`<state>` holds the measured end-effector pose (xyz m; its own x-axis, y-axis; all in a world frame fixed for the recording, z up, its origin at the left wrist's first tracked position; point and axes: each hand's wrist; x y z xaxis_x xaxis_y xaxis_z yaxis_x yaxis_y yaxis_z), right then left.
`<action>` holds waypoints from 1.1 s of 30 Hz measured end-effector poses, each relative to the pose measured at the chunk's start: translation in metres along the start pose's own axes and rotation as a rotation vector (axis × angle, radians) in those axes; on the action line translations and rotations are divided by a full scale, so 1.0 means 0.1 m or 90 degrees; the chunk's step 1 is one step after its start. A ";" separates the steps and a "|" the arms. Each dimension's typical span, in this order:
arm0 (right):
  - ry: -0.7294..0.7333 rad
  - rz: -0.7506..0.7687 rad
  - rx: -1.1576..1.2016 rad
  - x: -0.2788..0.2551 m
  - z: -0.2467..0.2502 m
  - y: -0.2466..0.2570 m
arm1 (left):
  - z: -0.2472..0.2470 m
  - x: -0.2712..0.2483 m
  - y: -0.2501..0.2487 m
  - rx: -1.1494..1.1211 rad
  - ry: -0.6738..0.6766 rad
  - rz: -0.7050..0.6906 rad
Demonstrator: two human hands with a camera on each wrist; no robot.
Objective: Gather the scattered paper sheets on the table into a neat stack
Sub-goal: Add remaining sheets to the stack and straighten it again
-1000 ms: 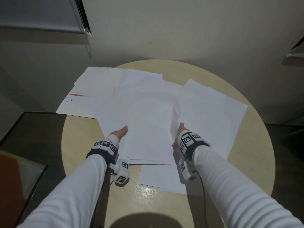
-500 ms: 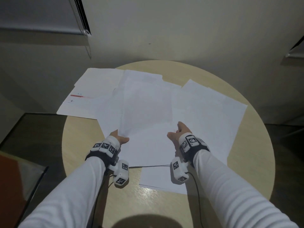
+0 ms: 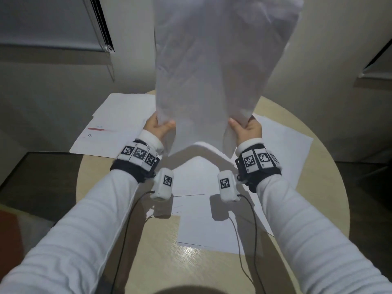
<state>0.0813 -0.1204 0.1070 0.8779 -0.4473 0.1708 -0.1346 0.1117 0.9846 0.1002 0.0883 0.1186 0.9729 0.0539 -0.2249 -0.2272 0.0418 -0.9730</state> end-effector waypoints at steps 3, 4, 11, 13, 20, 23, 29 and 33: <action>-0.045 0.004 0.034 -0.02 0.00 0.03 | -0.02 0.09 0.00 -0.051 -0.013 -0.012; -0.050 0.004 0.036 -0.04 0.01 -0.02 | -0.01 0.07 0.05 -0.044 -0.010 0.000; 0.042 -0.115 -0.049 -0.40 0.18 -0.45 | 0.10 -0.03 0.67 0.042 -0.033 0.081; 0.065 -0.127 -0.068 -0.42 0.15 -0.42 | 0.07 -0.02 0.69 0.024 -0.050 0.086; 0.067 -0.169 -0.097 -0.42 0.03 -0.47 | -0.02 -0.02 0.72 0.032 -0.114 0.078; 0.055 -0.138 -0.082 -0.38 0.11 -0.43 | 0.02 -0.01 0.71 0.031 -0.103 0.120; 0.066 -0.088 -0.087 -0.38 0.09 -0.48 | 0.04 -0.03 0.69 0.089 -0.075 0.139; 0.078 -0.085 -0.090 -0.38 0.07 -0.52 | 0.04 -0.04 0.68 0.067 -0.020 0.125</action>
<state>0.0523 -0.1153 0.0494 0.9343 -0.3555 0.0254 0.0442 0.1863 0.9815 0.0809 0.0948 0.0533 0.9080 0.1030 -0.4061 -0.4171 0.1315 -0.8993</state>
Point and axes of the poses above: each hand's wrist, its own x-axis towards the middle knuckle, its own z-axis out of the back of the hand, y = z × x, and after that the axes turned 9 degrees about z, right-handed
